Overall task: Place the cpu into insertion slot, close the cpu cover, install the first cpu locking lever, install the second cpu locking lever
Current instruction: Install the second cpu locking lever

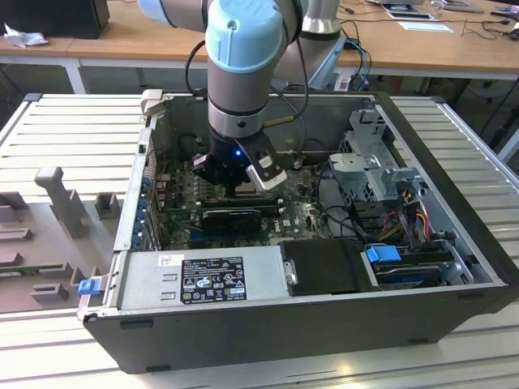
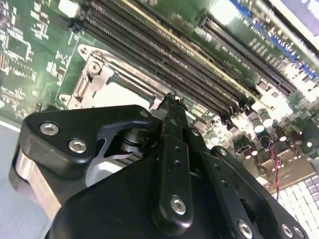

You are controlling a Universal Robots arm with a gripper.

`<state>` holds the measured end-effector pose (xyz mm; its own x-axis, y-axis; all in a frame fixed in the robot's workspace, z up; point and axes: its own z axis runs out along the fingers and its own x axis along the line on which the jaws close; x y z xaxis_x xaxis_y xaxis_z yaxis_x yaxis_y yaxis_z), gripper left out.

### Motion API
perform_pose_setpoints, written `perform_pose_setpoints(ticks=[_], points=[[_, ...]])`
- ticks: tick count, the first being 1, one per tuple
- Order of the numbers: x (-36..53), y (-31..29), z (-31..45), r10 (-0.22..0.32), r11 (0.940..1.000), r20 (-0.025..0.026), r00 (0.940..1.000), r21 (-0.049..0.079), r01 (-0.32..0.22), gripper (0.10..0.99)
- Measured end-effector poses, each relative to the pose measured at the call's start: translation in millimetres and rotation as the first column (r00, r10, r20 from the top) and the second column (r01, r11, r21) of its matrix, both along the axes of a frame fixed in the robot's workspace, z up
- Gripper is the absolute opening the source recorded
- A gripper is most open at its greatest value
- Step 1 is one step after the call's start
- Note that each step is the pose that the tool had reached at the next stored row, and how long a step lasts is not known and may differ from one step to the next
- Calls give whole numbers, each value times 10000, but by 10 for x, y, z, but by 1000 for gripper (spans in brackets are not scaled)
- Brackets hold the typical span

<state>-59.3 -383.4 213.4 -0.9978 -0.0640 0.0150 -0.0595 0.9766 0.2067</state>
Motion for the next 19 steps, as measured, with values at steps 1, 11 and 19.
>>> perform_pose_setpoints(ticks=[1, 11, 19], points=[[-13, -21, -2, -1, 9999, 5, 10000, 115, 1, 106], [-82, -171, -47, 254, 9969, 16, 9997, 745, -255, 106], [-102, -187, -139, 316, 9923, 30, 9995, 1197, -317, 106]])
